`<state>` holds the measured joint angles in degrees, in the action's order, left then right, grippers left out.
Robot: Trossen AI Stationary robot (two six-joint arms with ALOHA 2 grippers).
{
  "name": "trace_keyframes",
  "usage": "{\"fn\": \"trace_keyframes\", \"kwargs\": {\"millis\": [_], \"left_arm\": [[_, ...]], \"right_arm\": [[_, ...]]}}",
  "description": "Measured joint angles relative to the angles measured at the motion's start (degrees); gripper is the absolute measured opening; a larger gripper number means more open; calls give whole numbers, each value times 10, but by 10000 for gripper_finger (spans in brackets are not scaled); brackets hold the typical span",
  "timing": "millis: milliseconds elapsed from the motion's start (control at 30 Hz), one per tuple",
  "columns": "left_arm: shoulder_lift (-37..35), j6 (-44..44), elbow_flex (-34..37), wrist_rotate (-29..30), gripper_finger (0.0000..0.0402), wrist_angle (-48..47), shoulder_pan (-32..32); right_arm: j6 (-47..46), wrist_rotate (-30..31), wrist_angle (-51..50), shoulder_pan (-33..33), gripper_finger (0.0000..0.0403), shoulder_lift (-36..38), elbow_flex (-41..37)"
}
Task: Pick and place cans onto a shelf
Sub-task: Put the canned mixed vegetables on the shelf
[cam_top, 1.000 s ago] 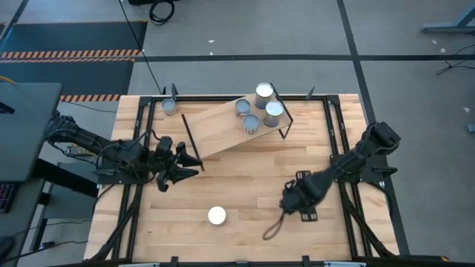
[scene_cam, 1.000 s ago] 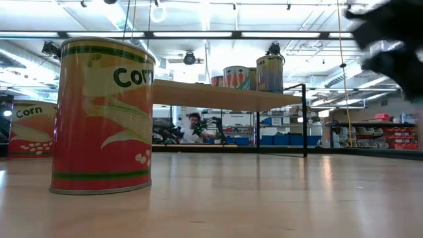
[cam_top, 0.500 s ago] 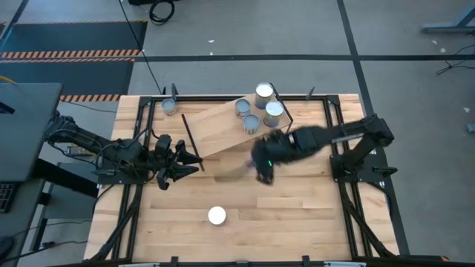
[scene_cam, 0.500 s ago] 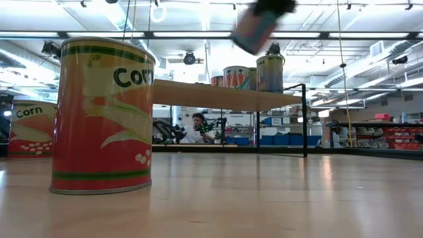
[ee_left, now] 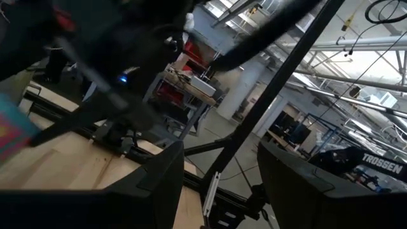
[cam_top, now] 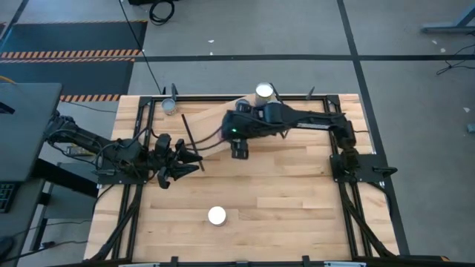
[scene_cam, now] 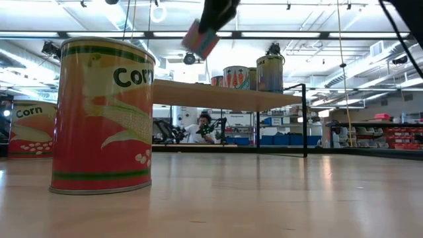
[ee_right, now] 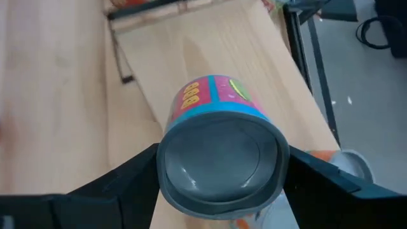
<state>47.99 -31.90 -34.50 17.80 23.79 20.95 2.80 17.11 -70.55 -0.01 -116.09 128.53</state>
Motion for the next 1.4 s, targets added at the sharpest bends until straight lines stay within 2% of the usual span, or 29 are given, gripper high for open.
{"fn": "trace_keyframes", "kwargs": {"millis": [300,700,933,1200,1400], "left_arm": [[0,1,0,1,205,1,0],[-1,15,0,2,205,28,0],[-1,40,0,-20,205,25,0],[-1,56,0,-17,205,30,0],[-1,86,0,21,205,-4,-8]], "right_arm": [[15,-19,7,-40,297,-47,-2],[15,-37,22,-63,318,-59,-2],[15,-37,45,-63,332,-58,-2],[18,-24,55,-64,356,-57,-1],[12,14,55,-61,363,-19,31]]}}
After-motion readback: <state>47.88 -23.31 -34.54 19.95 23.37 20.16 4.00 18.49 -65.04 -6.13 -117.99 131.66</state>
